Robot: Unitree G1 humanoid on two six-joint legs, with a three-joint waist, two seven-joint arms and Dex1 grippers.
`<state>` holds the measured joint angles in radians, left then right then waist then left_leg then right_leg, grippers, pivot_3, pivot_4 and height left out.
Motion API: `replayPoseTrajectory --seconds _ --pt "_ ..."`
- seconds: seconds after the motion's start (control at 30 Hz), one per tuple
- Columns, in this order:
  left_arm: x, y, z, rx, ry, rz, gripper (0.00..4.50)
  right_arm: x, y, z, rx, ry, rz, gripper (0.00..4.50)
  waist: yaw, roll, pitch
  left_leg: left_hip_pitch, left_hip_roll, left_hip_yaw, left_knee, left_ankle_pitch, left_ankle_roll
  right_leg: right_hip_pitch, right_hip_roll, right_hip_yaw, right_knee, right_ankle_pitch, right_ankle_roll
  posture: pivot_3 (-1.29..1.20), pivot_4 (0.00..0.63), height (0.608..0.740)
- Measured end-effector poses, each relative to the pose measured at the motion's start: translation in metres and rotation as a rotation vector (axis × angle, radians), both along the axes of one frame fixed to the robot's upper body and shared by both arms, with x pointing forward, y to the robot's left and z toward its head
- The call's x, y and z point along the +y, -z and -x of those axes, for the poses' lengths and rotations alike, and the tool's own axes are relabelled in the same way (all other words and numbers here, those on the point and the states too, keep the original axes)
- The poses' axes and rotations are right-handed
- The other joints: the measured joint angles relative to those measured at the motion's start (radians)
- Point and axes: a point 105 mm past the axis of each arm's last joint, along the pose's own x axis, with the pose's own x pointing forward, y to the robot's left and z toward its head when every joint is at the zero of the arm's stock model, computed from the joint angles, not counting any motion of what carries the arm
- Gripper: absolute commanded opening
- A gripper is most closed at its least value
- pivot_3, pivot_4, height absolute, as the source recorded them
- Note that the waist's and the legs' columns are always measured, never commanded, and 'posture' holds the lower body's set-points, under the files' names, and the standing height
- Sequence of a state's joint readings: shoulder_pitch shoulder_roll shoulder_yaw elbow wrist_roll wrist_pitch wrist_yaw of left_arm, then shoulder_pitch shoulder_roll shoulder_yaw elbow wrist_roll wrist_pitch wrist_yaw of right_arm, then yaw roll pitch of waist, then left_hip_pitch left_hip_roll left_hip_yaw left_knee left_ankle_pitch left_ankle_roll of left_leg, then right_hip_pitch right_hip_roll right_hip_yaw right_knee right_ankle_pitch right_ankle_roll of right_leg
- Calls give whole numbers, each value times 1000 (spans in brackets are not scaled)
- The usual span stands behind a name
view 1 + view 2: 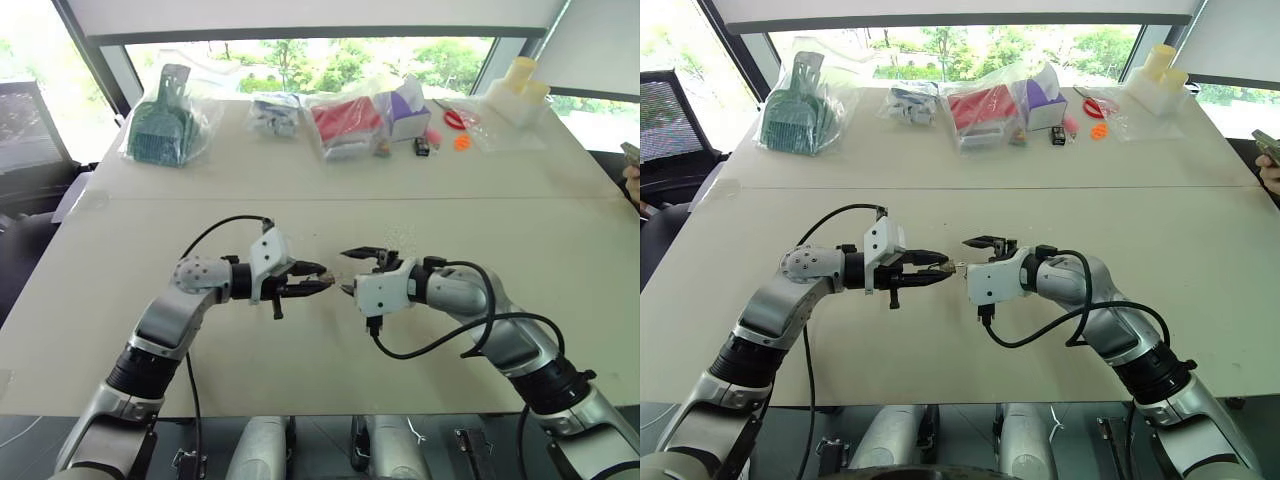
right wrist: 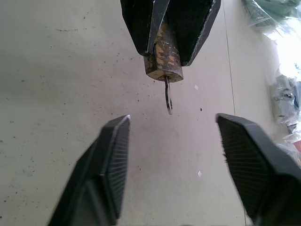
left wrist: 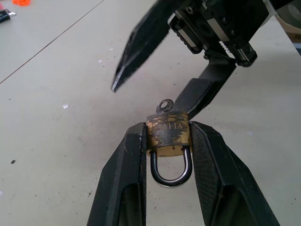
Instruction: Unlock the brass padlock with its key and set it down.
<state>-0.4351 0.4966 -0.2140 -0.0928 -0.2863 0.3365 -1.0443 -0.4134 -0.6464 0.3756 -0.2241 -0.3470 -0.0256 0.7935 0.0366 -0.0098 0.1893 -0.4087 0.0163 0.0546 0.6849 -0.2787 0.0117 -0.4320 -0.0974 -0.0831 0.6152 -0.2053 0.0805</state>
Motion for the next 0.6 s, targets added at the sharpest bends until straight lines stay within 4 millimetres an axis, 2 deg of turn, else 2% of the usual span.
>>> replayPoseTrajectory --seconds 0.07,0.1,0.6 --pt "0 0 0 -1 0 0 742 1 -1 1 -1 -3 -2 225 0 0 0 0 0 0 0 0 0 0 0 0 0 0 0 0 150 740" --pt "0 0 0 -1 0 0 742 2 -1 1 -2 -4 -3 100 0 0 0 0 0 0 0 0 0 0 0 0 0 0 0 0 150 740" --pt "-1 0 -1 -22 -5 -10 742 5 0 2 31 -1 -15 100 0 0 0 0 0 0 0 0 0 0 0 0 0 0 0 0 150 740"
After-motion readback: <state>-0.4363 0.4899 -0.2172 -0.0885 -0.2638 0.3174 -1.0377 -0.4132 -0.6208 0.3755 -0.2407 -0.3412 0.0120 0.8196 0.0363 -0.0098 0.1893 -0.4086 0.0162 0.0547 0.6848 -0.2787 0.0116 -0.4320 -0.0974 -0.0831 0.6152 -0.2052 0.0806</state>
